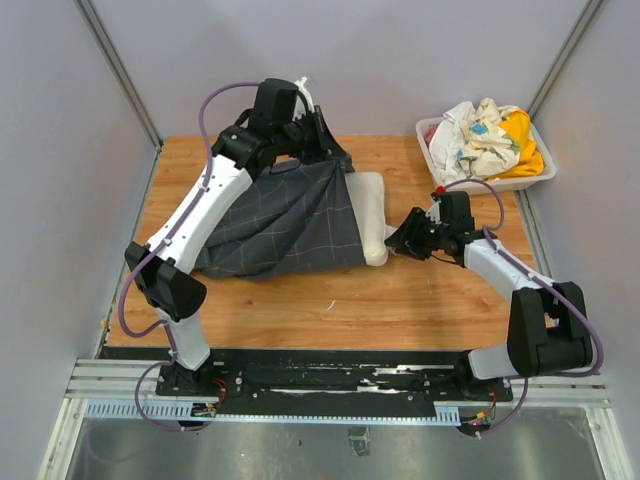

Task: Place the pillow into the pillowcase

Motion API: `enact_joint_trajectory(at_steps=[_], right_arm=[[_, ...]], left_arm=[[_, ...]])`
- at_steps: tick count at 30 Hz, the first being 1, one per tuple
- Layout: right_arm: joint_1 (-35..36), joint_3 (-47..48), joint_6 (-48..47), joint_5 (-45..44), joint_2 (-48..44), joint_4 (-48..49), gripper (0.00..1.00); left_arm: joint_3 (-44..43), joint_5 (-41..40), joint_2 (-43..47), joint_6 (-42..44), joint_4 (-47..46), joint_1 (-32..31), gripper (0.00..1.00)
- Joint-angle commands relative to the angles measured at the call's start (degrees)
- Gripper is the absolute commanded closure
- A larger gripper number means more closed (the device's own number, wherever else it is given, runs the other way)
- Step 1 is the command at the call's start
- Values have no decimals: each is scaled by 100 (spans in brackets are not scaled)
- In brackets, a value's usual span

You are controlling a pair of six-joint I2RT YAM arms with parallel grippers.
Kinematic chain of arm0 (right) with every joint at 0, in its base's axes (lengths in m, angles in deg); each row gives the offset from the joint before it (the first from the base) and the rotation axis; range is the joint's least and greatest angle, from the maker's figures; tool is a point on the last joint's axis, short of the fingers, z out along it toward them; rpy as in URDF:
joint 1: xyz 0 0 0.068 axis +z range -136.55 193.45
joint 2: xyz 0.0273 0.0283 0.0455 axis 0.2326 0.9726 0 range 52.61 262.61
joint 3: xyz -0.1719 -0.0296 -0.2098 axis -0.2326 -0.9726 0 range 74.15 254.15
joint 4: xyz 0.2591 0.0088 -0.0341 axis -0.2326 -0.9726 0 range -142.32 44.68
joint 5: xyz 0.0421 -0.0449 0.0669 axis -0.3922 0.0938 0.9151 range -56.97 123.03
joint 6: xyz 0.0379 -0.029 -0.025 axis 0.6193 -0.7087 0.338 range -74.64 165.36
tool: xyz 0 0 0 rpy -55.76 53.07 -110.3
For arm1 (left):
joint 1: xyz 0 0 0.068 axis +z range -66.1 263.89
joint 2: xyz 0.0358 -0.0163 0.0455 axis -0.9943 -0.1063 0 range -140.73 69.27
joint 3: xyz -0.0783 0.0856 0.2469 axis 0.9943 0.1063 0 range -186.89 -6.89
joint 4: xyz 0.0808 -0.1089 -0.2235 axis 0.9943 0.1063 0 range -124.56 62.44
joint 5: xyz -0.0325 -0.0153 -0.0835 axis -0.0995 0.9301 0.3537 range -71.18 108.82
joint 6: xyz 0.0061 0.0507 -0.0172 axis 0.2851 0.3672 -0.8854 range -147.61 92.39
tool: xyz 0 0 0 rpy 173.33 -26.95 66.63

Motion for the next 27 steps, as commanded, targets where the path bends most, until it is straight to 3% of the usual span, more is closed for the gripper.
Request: enact_joint_trajectory(at_steps=[1,15,27], right_arm=[[-59,-193,187,352,347,681,55],[-626,-325,486,-229,221,490,58],[-146,64,1611,918,1259,2381,58]], left_arm=[[-634,319,392,-285,-387,30,100],[-716,280,798,-322,-370,239,100],[-746,574,855,-524,-595,297,100]])
